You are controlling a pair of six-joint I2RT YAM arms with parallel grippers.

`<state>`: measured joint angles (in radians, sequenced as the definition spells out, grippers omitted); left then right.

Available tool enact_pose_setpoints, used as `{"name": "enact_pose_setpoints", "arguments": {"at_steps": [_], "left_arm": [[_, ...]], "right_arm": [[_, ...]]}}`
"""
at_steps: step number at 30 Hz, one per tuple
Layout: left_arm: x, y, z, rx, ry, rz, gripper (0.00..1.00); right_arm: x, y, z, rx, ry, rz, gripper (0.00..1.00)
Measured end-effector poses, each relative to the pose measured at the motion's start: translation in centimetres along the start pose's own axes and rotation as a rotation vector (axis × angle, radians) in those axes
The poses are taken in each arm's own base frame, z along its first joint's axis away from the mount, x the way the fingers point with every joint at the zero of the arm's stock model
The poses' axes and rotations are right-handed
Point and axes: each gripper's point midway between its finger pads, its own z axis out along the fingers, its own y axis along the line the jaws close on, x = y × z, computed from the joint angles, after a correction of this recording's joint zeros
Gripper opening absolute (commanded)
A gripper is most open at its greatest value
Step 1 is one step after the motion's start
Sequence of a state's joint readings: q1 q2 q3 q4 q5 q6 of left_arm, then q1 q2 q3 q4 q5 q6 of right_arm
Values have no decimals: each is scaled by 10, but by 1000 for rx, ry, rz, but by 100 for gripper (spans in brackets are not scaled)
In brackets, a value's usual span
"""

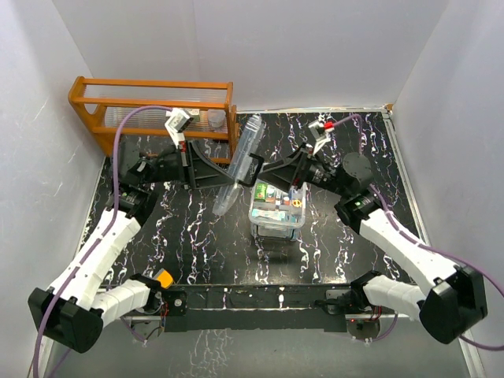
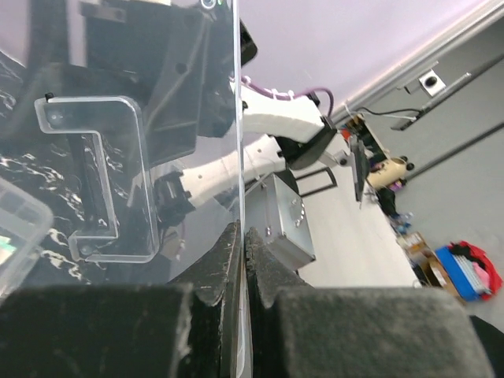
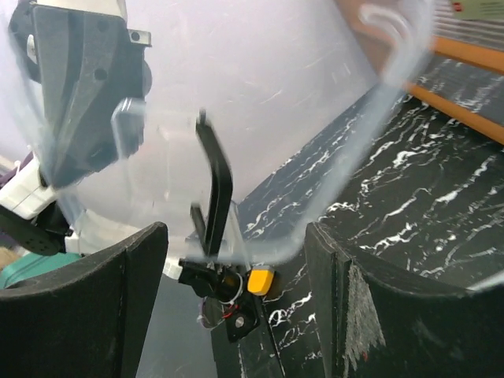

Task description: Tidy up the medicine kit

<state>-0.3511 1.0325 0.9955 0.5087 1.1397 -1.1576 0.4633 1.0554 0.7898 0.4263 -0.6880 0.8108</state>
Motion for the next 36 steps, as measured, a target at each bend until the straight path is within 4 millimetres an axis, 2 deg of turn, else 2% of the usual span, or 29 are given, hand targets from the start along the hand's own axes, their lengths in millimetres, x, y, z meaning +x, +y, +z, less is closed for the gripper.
{"name": "enact_pose_setpoints", "arguments": {"at_steps": [4,10,14,15,18,22,24,27,30,36], "left_arm": [[12,0,15,33,50,-22,0],[13,6,23,28,47,-24,0],[12,11,25,17,40,-24,0],[12,11,25,18,41,-19,8],[12,14,26,8,34,6,29],[8,34,26,-85,5,27,64],[7,48,24,-155,-14,42,72],[7,72,17,-284,-47,65,80],[6,90,8,-390,-71,98,83],[3,111,-2,-501,-88,166,85]], "right_arm": [[6,3,19,-43,22,16,60],[1,11,25,-85,-6,46,20],[-5,16,23,-88,-30,62,3],[-7,16,22,-80,-41,66,0],[-10,14,18,-38,-60,76,0],[-9,4,14,56,-52,90,0],[-11,-3,14,120,-37,91,0],[-17,-15,10,251,-8,86,0],[-25,-25,4,383,18,74,0],[-27,-50,-22,670,124,69,0]]}}
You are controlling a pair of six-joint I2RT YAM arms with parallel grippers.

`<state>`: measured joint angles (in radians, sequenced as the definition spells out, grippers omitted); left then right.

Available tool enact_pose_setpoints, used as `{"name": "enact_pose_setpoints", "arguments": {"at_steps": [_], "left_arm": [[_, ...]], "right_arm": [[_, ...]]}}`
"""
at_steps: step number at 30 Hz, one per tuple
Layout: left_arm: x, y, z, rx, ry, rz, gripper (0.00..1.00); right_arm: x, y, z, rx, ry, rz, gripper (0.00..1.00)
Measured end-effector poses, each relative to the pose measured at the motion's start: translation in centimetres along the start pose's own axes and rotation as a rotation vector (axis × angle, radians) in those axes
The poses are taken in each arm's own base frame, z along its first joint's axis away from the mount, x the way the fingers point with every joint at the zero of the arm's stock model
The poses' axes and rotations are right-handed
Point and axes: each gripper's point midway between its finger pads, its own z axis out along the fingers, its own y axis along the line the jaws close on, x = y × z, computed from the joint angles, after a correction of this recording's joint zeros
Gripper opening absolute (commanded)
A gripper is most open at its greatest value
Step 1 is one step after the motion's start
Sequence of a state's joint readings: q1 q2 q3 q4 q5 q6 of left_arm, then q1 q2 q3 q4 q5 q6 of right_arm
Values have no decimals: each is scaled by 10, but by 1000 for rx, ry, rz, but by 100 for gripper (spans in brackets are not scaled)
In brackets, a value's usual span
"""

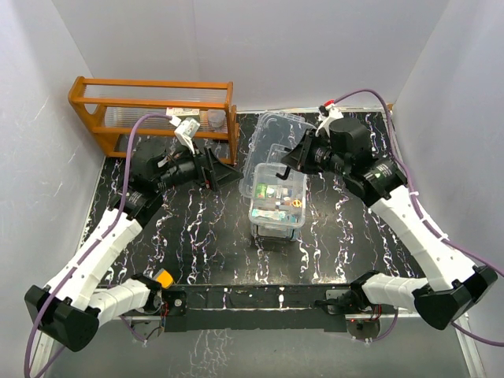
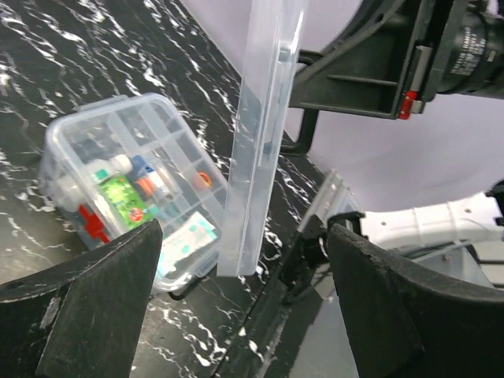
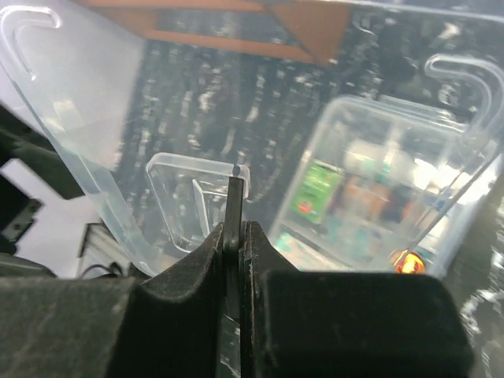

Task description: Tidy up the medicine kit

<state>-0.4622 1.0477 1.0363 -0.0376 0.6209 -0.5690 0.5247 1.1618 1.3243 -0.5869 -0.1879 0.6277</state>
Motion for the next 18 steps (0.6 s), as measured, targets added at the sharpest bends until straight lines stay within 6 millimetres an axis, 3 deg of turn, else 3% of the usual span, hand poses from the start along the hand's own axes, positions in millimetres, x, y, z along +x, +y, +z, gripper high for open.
{"name": "enact_pose_setpoints", "arguments": {"at_steps": [5,11,18], "left_arm": [[-5,19,-5,-114,-42,53,86],[-9,34,-12,-204,-82,82,86],[23,75,-15,-343,-27,53,86]], "right_arm": [[8,-28,-11,190,90,-27,0],[10,-38,-15,298,197,-43,0],[38,-65,-2,415,357,-34,0]]}}
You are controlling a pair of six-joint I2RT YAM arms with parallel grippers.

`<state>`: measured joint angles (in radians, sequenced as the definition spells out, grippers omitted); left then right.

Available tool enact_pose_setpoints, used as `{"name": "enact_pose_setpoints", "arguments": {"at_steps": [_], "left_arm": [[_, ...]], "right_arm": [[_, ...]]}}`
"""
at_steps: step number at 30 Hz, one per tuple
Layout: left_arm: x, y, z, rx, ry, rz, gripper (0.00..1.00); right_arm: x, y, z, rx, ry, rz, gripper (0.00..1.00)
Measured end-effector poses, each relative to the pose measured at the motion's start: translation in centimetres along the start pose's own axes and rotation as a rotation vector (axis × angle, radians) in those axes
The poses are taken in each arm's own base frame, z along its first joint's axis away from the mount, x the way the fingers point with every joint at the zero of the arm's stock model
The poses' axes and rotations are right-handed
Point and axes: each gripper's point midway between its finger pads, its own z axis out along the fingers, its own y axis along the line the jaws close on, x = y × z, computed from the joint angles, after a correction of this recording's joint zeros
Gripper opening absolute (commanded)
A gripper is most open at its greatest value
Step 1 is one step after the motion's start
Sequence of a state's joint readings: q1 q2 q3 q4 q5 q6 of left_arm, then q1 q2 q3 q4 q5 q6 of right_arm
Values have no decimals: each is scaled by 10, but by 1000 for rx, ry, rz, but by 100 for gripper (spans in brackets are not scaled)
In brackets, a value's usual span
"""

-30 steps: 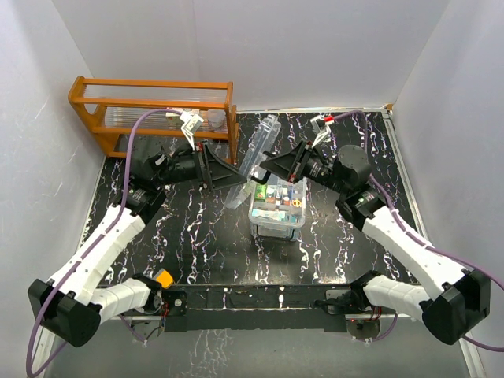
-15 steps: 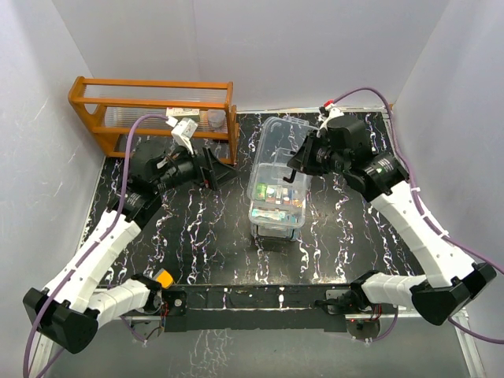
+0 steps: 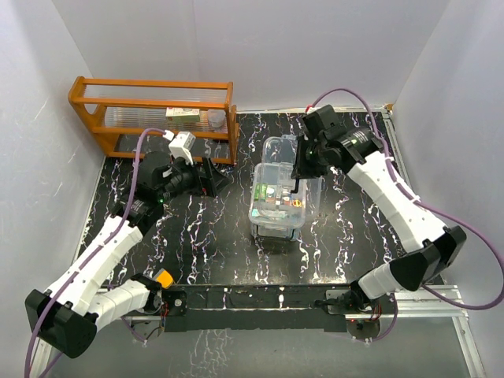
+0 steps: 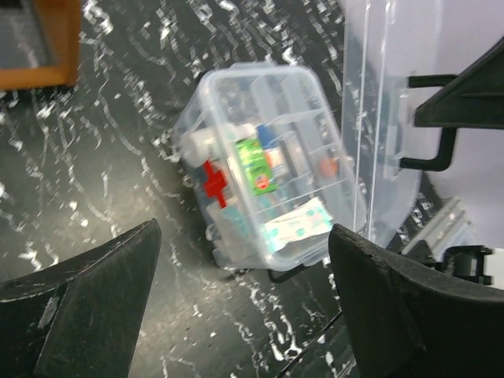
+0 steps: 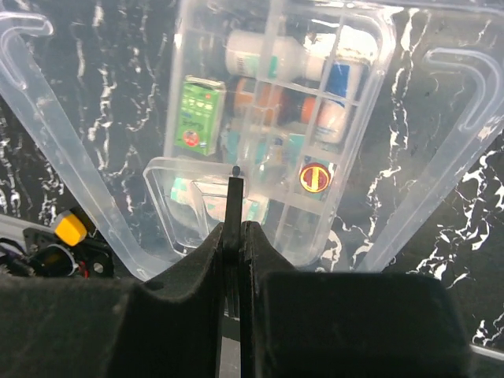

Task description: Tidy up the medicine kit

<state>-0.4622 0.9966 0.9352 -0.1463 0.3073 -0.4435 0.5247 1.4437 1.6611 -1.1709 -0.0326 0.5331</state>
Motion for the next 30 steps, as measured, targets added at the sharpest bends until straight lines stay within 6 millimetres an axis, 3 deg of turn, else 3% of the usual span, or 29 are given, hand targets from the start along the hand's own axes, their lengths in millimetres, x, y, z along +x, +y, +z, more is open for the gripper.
{"name": "enact_pose_setpoints", "arguments": {"at_steps": [6,16,24,30], "left_arm": [[26,27,2,-98,57,10,87],[42,38,4,-129,92,1,87],[43,40,5,-133,85,4,87],[43,41,5,-136,83,4,88]], "right_arm": [[11,-8,23,65,83,34,0],[9,-4,66,114,179,89,0],[9,-2,92,142,251,114,2],[12,-8,97,156,272,133,7]]}}
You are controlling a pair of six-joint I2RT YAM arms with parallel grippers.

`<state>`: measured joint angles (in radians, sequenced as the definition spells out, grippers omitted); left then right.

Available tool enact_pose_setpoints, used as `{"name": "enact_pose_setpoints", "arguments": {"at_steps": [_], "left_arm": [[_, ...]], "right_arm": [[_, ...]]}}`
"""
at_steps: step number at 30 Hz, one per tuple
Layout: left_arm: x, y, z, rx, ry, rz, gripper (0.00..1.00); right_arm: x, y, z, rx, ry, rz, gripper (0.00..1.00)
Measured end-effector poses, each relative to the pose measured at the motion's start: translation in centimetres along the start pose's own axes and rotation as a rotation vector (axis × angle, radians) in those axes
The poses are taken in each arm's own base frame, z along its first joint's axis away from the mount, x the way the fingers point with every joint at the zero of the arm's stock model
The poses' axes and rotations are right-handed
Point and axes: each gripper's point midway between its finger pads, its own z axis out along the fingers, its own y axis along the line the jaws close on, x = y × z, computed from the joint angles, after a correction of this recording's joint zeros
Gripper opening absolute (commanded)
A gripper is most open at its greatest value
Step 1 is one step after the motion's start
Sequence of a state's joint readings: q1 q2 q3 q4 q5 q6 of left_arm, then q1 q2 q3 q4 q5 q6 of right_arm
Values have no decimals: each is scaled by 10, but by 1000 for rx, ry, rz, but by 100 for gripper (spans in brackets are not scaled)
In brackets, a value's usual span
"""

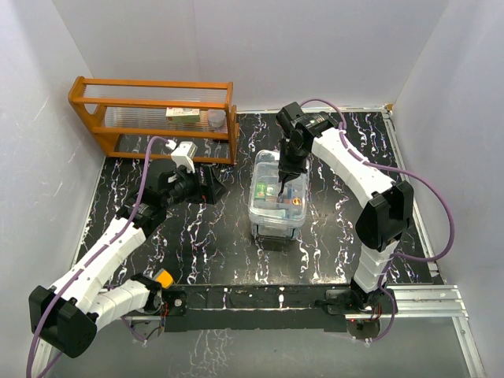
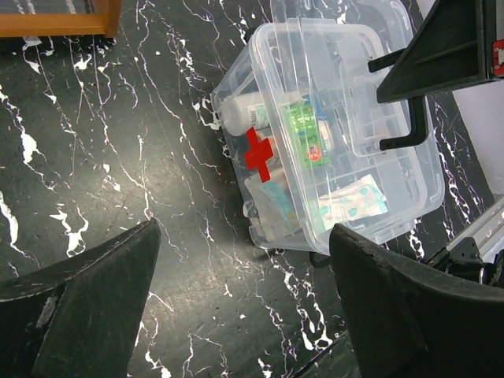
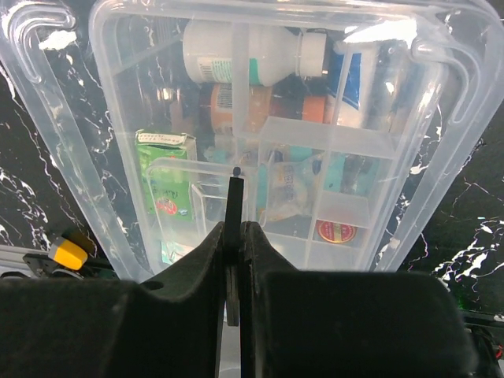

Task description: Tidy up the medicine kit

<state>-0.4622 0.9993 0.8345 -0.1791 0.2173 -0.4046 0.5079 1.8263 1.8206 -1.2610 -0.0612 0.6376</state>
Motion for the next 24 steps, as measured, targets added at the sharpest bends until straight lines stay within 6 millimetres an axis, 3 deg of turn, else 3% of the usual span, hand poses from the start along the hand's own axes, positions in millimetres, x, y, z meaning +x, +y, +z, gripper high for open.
{"name": "enact_pose_setpoints", "arguments": {"at_steps": [6,18,21,24], "left_arm": [[1,1,2,-1,2,0,88],[9,7,12,-15,39,-9,88],[12,7,14,-15,50,-12,88],[14,8,16,-14,61,-14,88]], "right_arm": [[0,0,3,-8,10,-9,8],[8,-1,23,-16,62,-52,21],[4,-1,23,-11,46,-49,21],[-3,-1,23,-5,10,-39,28]]}}
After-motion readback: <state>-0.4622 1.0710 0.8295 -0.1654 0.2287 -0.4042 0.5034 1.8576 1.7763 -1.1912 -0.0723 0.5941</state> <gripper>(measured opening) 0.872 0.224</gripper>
